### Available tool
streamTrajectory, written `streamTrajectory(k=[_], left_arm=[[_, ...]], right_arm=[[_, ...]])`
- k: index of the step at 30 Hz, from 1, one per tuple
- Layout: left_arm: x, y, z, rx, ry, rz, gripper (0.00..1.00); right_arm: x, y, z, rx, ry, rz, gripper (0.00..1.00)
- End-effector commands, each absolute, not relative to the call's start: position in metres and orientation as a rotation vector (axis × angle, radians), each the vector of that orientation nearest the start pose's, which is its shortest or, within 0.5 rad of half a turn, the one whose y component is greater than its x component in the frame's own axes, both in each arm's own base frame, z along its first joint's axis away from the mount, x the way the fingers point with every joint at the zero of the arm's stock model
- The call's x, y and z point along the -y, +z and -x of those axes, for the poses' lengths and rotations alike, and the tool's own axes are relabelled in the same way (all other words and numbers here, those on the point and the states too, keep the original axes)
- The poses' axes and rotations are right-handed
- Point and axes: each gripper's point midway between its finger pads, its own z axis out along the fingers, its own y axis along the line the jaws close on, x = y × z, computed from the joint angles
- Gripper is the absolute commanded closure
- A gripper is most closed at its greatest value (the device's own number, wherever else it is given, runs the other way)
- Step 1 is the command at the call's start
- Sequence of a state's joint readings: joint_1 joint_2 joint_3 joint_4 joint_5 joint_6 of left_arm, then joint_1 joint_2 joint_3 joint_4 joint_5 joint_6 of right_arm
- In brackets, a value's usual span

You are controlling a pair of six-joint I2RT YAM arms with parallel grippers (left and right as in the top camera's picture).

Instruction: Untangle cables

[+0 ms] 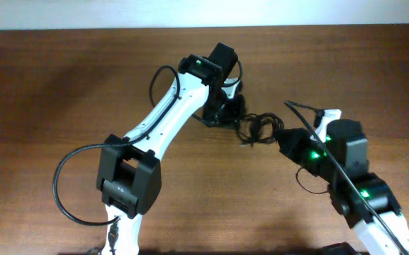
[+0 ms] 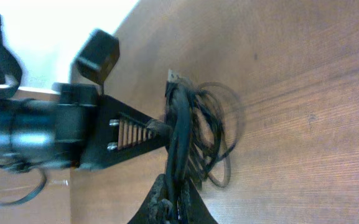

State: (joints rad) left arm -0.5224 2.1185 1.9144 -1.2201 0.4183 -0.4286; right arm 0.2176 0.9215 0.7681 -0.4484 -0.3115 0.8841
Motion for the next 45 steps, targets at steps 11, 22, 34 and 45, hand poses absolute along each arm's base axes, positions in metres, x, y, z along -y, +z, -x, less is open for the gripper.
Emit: streamTrajectory(k=[11, 22, 34, 45], left_arm=[[0.248, 0.105, -0.368, -3.111, -0.511, -0.188, 0.99], [0.181, 0.097, -0.392, -3.090, -0.136, 0.220, 1.00], [0.174, 0.097, -0.393, -3.098, -0.142, 0.212, 0.22], [0.176, 0.097, -0.389, -3.116, -0.154, 0.205, 0.20]], right_arm=[[-0.085, 0.243, -0.296, -2.096, 0.771, -0.640, 0.96], [-0.148, 0.260, -0.291, -2.151, 1.173, -0.373, 0.96], [-0.148, 0.271, -0.285, -2.166, 1.169, -0.359, 0.96], [-0.176, 0.308, -0.296, -2.084, 1.423, -0.273, 0.96]])
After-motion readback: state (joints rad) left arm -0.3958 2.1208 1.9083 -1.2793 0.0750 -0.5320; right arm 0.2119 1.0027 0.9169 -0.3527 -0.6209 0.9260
